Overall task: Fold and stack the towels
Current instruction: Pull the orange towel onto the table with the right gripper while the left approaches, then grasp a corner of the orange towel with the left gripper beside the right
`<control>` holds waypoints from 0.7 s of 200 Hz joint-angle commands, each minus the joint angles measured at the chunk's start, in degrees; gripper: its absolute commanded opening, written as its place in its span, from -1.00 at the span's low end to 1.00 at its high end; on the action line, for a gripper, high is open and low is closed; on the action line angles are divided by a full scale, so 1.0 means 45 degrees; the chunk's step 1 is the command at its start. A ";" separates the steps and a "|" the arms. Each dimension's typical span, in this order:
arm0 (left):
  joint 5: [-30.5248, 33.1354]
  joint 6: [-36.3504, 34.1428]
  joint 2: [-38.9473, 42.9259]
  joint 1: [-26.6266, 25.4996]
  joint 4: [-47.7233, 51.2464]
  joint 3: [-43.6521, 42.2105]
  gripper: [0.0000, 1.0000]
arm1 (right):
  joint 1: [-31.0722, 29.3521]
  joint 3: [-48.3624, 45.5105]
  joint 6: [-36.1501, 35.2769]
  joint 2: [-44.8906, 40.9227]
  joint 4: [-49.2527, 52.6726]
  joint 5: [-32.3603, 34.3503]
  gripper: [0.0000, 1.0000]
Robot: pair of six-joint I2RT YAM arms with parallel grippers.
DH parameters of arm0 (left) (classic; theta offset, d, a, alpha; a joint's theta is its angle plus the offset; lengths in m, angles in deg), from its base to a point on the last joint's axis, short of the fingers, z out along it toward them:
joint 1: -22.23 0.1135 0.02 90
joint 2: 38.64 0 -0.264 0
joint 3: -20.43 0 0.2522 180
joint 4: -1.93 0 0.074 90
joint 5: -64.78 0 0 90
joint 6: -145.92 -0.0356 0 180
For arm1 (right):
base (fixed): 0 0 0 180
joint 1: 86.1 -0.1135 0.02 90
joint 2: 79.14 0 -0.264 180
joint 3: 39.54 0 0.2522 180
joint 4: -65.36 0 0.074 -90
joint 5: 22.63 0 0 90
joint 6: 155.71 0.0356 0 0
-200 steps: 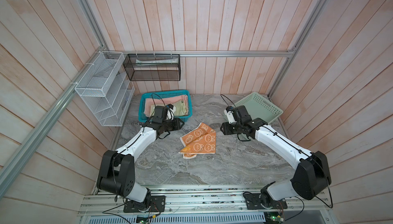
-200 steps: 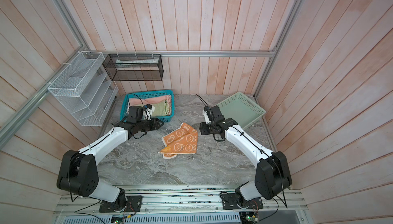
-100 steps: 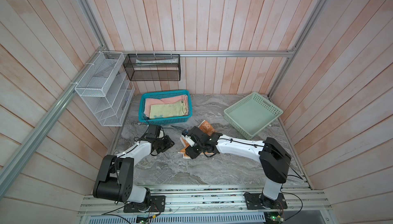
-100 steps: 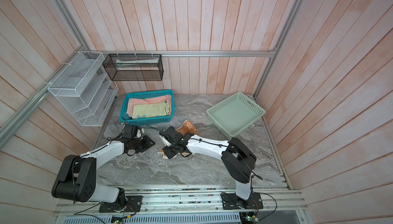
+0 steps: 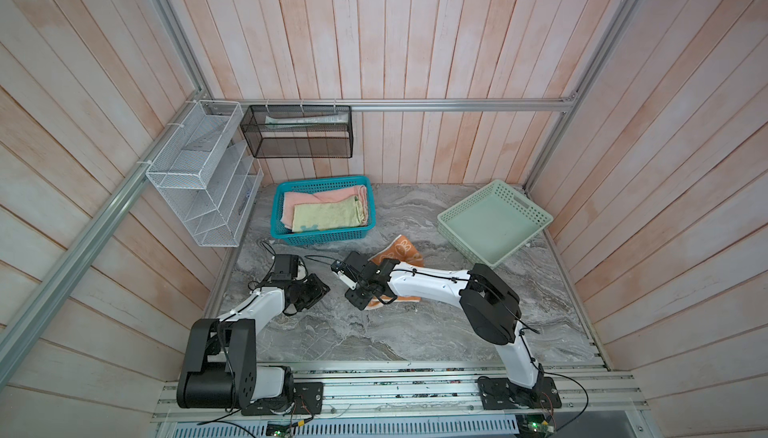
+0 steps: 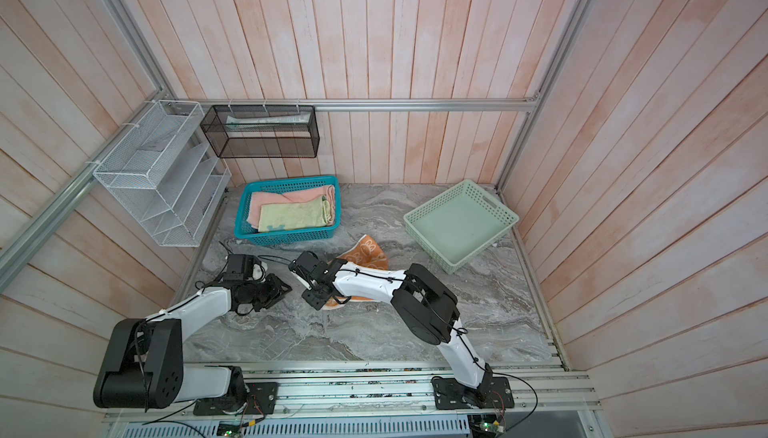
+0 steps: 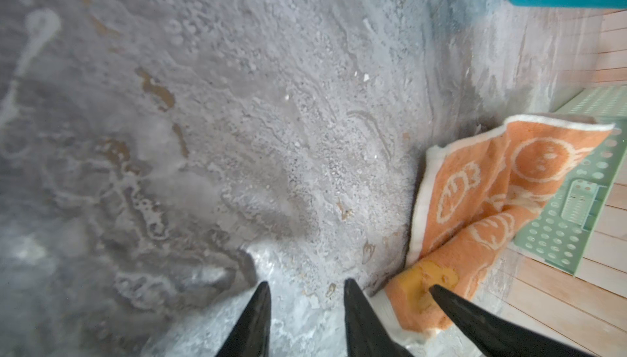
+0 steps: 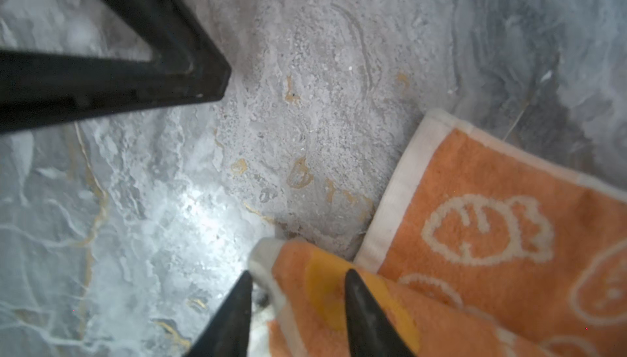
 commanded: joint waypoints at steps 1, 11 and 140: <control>-0.0586 -0.0047 -0.0335 0.0055 -0.0525 0.0101 -0.24 | -0.0005 -0.0227 -0.0216 -0.0502 0.0329 0.0488 -0.70; -0.0733 0.0022 -0.0438 0.0065 -0.0645 0.0234 -0.24 | -0.0026 -0.0661 -0.0116 -0.1098 0.0047 0.0948 -0.92; 0.1012 0.1916 -0.3243 -0.3989 -0.1380 0.3297 0.03 | 0.1746 -1.1149 0.5124 -1.1426 -0.3143 0.2919 -1.00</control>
